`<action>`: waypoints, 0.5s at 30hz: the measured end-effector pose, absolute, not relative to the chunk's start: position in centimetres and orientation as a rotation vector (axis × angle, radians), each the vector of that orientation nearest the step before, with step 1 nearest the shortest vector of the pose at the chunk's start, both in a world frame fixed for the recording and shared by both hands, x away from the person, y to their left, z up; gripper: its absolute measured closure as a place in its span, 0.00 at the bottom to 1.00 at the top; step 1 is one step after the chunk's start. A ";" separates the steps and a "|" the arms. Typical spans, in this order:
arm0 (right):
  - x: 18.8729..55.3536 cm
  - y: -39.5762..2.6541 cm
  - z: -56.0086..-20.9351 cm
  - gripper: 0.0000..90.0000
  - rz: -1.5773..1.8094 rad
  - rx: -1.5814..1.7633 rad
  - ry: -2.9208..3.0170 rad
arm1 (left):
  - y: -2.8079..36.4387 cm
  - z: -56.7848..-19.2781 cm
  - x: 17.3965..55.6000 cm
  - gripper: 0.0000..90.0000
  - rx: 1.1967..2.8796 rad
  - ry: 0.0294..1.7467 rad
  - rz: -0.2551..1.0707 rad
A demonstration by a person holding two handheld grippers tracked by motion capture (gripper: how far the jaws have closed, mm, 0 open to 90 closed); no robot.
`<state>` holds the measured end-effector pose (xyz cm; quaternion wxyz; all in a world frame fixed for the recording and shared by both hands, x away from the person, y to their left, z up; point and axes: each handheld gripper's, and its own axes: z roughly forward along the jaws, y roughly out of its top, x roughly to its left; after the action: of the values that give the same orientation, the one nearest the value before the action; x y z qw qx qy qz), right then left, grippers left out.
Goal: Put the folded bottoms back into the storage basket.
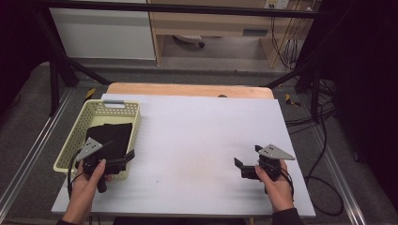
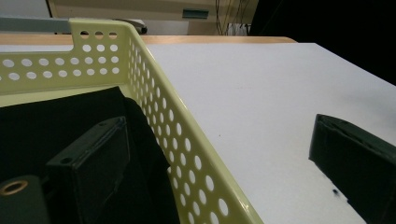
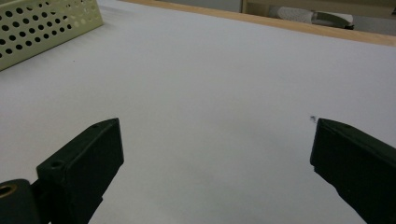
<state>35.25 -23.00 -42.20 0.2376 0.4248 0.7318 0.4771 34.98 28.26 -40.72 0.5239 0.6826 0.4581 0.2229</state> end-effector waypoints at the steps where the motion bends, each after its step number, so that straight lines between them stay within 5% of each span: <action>1: 35.3 -22.9 -42.3 0.03 1.306 1.162 2.011 | 28.3 -40.7 35.0 0.05 1.634 1.096 0.533; 15: 35.4 -21.9 -43.4 0.03 1.307 1.142 2.078 | 28.3 -40.7 34.9 0.05 1.633 1.096 0.536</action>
<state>35.43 -21.94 -43.35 0.2155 0.4120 0.7494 0.4713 34.91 28.25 -40.70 0.5240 0.6824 0.4578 0.2240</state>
